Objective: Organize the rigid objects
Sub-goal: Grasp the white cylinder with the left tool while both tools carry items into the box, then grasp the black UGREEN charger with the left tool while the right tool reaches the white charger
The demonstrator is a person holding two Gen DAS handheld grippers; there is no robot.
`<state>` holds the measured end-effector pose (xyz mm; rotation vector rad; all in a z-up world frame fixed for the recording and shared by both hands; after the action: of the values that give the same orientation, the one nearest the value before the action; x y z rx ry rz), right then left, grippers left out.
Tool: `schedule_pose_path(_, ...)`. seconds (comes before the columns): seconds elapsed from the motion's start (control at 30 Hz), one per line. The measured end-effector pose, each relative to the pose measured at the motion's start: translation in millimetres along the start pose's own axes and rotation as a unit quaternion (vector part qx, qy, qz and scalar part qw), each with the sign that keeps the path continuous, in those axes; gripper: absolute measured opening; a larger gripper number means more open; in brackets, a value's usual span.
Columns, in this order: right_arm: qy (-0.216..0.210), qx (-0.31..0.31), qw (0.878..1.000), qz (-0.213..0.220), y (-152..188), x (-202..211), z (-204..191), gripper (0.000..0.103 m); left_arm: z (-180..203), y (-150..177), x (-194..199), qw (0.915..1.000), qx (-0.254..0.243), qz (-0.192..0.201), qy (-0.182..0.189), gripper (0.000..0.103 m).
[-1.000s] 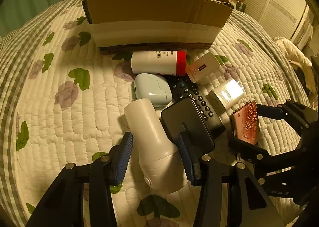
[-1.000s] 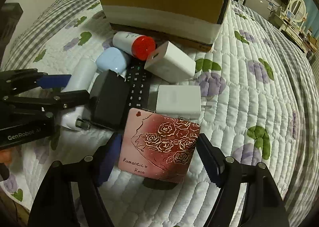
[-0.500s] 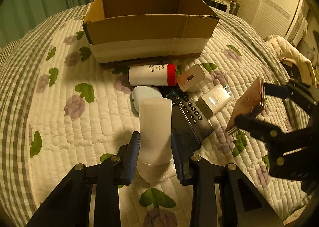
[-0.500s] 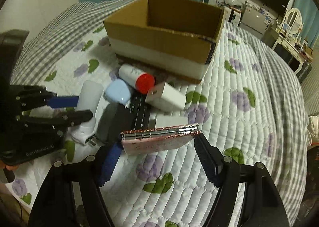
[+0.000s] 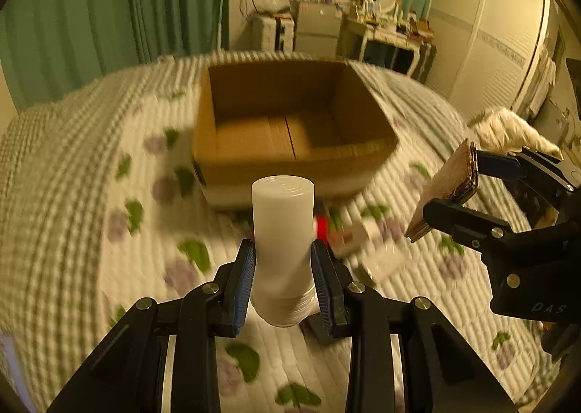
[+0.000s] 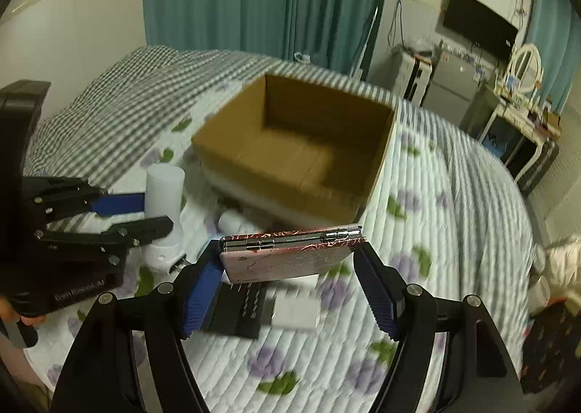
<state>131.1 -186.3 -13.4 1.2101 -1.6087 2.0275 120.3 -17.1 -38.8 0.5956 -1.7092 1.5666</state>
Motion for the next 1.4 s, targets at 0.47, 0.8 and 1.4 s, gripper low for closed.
schedule_pose_path(0.47,0.038,-0.026,0.998,0.036,-94,-38,41,0.073,-26,-102,-30,0.9957,0.021,0.072,-0.054,0.032)
schedule_pose_path(0.8,0.022,-0.061,0.998,-0.005,-85,-112,60,0.073,-34,-97,-88,0.9961,0.022,0.053,-0.066,0.032)
schedule_pose_path(1.4,0.048,-0.068,0.995,0.049,-94,20,69,0.094,-5,-92,9,0.9973,0.007,0.038,-0.062,0.075)
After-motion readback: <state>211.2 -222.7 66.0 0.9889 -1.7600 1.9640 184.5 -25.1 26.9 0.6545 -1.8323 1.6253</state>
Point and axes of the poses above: each gripper's, at about its wrist camera, not at the fingertips, and x roughly against the way its jaws point, z to its right, y to its underside, the point moved 2 cm from there along -x, roughly the way its jaws point, and after that the axes turned 5 degrees about -x, right-handed, at the moved point
